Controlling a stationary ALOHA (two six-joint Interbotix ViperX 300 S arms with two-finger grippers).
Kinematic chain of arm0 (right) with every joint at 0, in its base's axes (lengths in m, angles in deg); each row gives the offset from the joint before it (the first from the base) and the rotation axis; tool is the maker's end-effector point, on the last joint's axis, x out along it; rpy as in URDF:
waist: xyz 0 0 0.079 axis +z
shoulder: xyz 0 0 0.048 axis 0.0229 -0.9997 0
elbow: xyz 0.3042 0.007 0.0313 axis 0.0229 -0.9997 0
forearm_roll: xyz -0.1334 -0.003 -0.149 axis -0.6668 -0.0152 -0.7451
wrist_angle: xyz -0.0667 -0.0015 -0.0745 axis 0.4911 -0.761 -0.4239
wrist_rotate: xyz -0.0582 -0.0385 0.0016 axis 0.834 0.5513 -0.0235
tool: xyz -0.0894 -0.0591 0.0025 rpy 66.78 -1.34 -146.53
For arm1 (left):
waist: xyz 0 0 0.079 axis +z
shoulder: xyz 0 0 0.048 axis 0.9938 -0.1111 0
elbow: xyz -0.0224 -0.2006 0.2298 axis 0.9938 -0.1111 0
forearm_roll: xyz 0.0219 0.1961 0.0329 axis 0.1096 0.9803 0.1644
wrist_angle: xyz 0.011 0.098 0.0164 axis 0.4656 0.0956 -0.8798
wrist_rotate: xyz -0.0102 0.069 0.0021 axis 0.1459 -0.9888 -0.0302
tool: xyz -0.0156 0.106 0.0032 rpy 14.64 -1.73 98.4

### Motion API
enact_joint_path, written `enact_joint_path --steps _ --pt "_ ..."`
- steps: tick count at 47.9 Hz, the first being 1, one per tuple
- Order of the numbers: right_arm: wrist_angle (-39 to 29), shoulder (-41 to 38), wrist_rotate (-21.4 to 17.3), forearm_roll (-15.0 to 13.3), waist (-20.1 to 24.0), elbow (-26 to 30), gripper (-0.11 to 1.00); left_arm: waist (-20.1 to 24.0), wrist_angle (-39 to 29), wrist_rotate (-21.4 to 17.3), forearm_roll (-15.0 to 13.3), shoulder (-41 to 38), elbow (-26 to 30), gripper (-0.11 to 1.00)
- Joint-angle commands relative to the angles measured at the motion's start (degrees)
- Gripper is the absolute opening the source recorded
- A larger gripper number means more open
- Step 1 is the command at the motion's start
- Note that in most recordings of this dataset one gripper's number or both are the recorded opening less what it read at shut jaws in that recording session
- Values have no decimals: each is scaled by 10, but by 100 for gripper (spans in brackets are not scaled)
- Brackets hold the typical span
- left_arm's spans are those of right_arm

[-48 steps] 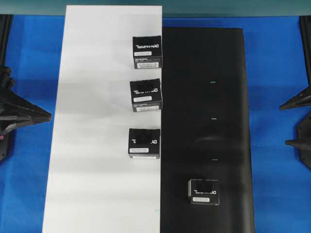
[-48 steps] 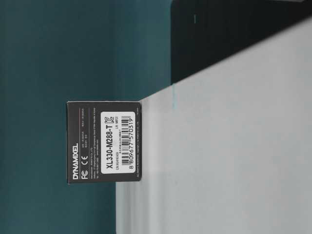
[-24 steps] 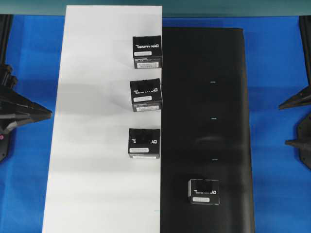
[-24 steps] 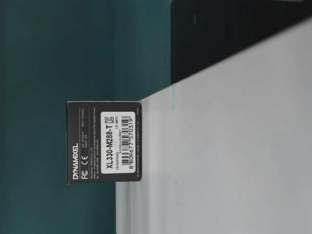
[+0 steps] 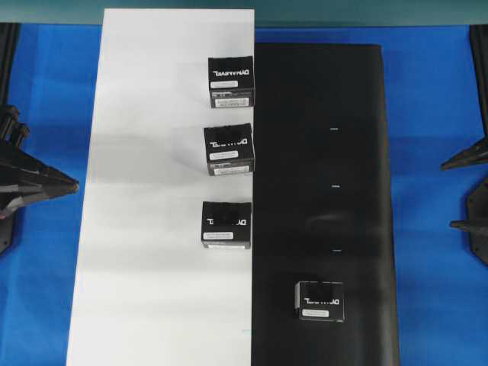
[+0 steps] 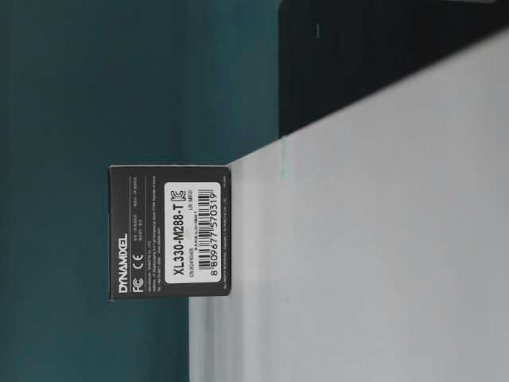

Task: Place the box from the black base onto the white base.

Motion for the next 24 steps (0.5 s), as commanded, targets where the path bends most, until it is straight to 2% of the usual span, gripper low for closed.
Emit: enact_joint_path --steps 1,12,17,24 --pt "3 4 3 -1 -1 5 98 -10 4 -1 4 -13 8 -7" --pt "5 11 5 -1 -1 0 98 -12 6 -15 4 -15 7 -7" --pt "15 12 5 -1 0 0 98 -12 3 -47 4 -10 8 -7" --pt "11 12 5 -1 0 -2 98 -12 -29 -121 4 6 8 -7"
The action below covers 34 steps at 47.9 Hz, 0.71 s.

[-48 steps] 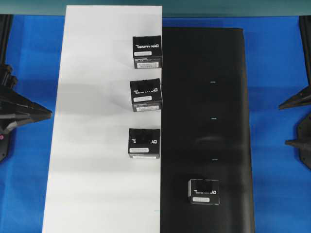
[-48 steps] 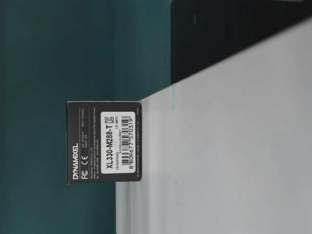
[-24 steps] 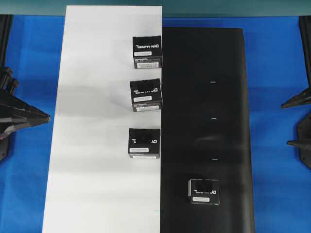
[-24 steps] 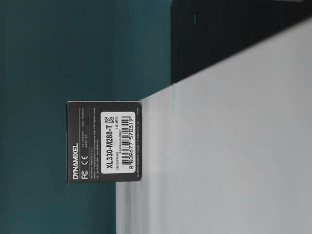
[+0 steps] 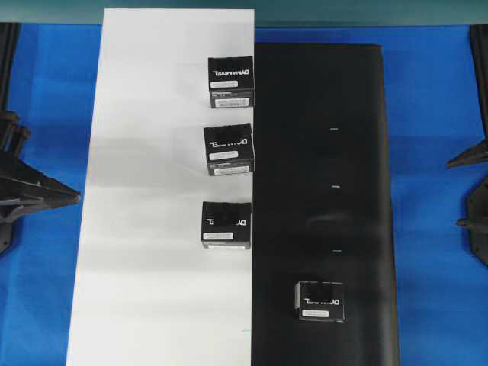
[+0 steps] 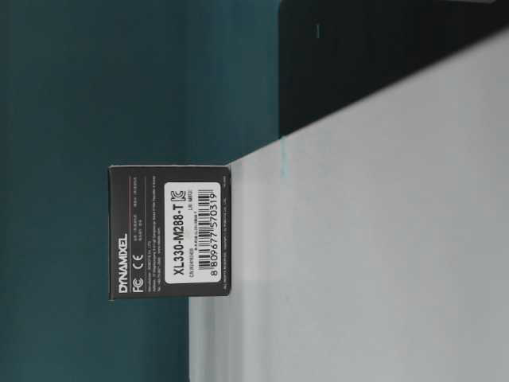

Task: Place the box from the black base onto the white base.

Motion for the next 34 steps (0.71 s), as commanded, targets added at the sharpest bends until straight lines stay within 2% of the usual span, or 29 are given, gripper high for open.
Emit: enact_joint_path --steps 1,4,14,30,34 --pt "3 -1 0 -1 0 0 98 -1 -25 -32 2 8 10 -7" --pt "5 -1 -3 0 0 -1 98 -1 -54 -47 3 22 11 -7" --pt "4 0 -3 0 0 -4 98 -1 -166 -47 2 90 19 -7" --pt "12 0 -6 4 0 -11 98 -1 -263 -47 2 144 11 -7" --pt "12 0 -7 4 0 -11 98 -1 -264 -47 2 143 11 -7"
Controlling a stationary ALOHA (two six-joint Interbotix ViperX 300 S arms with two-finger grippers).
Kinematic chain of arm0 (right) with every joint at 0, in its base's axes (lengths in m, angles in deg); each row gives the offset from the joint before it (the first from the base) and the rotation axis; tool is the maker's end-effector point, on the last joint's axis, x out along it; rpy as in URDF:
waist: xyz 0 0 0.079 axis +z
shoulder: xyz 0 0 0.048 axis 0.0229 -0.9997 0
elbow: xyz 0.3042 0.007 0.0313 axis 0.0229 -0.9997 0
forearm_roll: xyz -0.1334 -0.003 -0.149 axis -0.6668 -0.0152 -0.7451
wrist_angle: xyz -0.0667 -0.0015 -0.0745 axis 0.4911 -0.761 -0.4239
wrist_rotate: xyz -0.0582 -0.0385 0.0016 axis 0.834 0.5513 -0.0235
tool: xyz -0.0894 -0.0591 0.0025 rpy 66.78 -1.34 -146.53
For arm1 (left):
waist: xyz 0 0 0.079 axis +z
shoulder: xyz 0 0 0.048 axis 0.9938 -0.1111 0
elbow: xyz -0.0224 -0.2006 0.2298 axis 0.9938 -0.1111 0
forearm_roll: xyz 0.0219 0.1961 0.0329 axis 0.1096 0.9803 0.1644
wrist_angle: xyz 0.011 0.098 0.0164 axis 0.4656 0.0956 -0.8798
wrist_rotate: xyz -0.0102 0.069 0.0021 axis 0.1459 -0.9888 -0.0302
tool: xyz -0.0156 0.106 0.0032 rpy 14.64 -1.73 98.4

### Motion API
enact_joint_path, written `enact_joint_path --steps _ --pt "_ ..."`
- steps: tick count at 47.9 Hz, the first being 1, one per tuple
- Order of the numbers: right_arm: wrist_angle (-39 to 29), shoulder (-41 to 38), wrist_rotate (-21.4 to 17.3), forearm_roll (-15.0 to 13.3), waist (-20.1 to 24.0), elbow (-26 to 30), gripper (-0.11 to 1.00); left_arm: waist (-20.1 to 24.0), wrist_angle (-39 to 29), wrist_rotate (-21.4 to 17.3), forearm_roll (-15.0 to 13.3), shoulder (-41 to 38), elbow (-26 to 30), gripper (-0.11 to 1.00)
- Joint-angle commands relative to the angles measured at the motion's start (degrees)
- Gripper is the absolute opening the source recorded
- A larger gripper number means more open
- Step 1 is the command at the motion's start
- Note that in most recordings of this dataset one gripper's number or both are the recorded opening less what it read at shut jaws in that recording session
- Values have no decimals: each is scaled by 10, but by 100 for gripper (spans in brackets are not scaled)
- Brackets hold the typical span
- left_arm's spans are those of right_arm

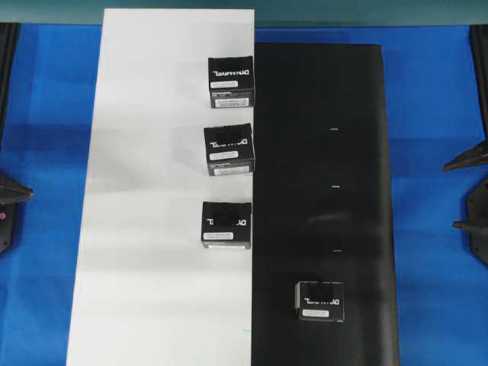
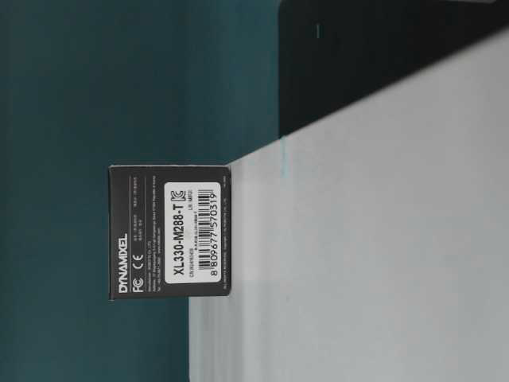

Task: Place the box from the black base onto the white base.

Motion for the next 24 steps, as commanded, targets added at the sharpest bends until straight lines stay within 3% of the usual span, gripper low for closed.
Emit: enact_joint_path --steps 1,13,24 --pt "7 0 -1 3 0 3 98 -1 -1 1 2 -4 7 -7" --pt "8 4 -2 22 1 -2 98 1 -24 -7 2 6 10 -7" --pt "-1 4 -2 24 2 -2 98 1 -52 49 1 45 9 -7"
